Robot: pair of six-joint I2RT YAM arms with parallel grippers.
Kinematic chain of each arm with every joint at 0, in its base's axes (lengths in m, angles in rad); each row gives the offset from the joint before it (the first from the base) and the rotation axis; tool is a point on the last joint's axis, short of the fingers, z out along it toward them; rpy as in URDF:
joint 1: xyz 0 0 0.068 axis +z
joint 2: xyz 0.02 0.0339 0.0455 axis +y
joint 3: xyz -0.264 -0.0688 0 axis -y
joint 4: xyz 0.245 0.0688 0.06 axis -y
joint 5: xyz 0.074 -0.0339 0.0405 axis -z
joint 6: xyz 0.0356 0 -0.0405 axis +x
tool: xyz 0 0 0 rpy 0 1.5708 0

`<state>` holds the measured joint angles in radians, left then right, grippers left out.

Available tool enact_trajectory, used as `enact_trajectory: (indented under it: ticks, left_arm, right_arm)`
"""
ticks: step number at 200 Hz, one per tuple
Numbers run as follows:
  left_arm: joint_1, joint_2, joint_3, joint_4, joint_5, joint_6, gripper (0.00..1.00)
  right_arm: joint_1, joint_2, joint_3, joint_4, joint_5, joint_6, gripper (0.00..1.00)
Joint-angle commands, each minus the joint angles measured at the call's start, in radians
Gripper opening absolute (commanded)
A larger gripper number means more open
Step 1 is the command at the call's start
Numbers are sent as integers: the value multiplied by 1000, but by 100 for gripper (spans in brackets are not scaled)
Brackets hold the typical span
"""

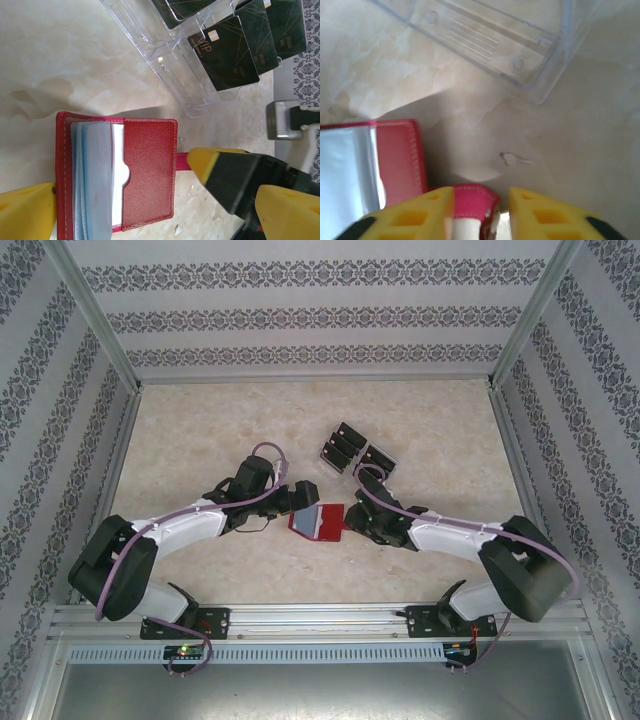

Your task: Put the credit cards into the card holder

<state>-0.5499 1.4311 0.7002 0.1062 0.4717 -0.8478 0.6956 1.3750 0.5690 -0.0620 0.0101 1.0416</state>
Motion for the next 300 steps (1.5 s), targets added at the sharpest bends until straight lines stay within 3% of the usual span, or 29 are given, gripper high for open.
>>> enact_trajectory:
  ticks: [1,33,71,138,173,218,300]
  left_arm:
    - [-5,-3,4,54,25,-23,100]
    - [-6,-6,-1,67,27,-33,100]
    - [-7,-24,-18,86,6,-61,100]
    - [-7,-73,-102,264,-34,-206,100]
    - [-6,-52,-129,363,-18,-261,100]
    - [-7,-33,-137,423,-3,-287,100]
    - [-15,-30,-144,405,-37,-270,100]
  right_arm:
    - [-3,-108,51,-115,22,-30,41]
    - [27,-173,114,-175,23,-57,49]
    - [116,-67,204,-106,36,-59,60]
    - [174,45,113,199,34,-25,61]
    - [197,-23,-16,336,98,1,62]
    - [190,-177,-67,244,144,-19,65]
    - [200,-39,39,266,61,-44,66]
